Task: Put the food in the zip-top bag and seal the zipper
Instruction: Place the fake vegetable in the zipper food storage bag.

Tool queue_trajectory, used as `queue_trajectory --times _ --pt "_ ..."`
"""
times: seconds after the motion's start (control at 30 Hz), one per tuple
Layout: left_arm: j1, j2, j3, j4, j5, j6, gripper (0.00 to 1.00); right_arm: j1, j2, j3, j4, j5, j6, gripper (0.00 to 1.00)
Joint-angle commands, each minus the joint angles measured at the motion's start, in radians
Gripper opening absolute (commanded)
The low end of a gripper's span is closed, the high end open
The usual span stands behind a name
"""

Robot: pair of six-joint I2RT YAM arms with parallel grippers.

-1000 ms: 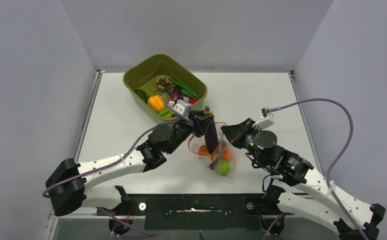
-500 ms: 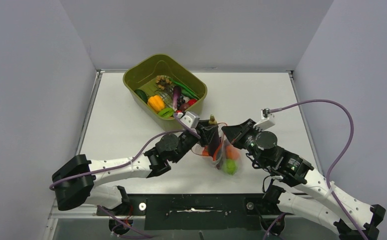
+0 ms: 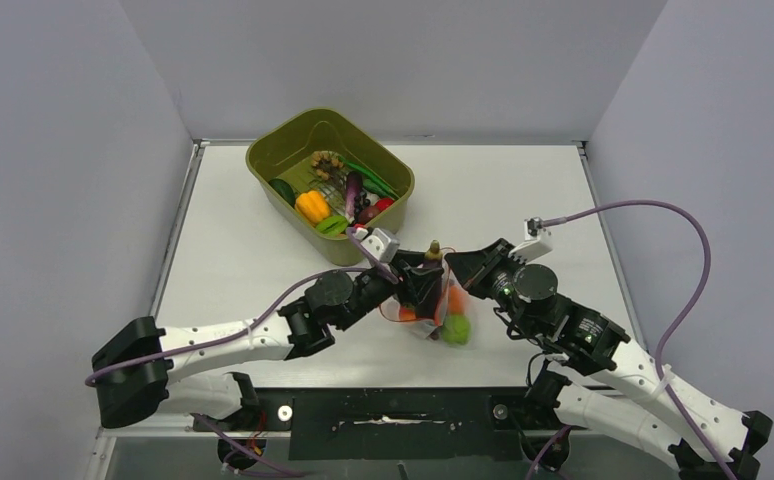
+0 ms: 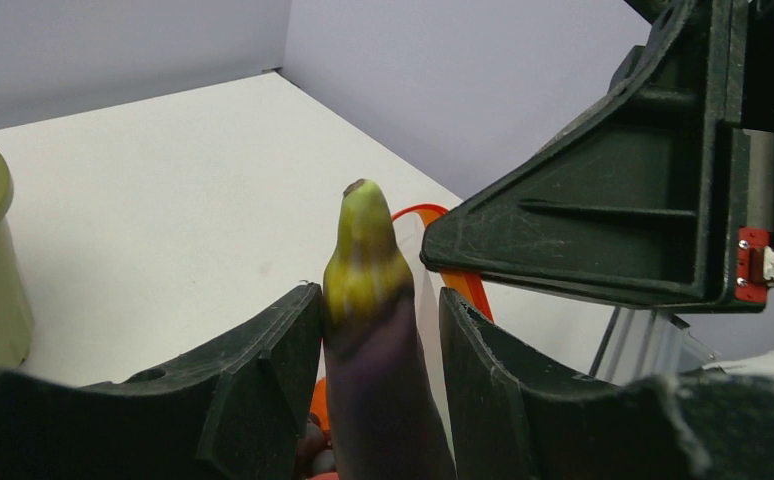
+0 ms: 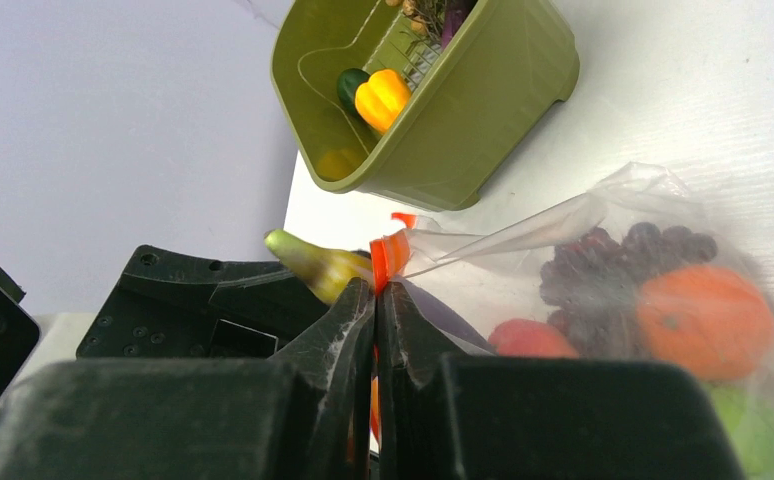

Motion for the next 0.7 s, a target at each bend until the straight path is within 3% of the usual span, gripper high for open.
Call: queue_trajectory --times 0.0,0.4,0.67 --pt "-0.004 -0.072 0.034 -0.1 0.067 -0.025 0.46 -0.004 -0.034 0.014 0.098 0.035 -0.033 0.0" --pt "0.025 -0.114 0.26 -0.534 0.11 -0.031 0.53 -0.005 -0.019 0.027 0.08 -0.016 -0.089 0.0" --pt "0.15 -0.058 0.481 -0.816 0.297 -0.07 0.56 -0.004 -0.027 0.021 0.094 -0.043 -0.13 0.0"
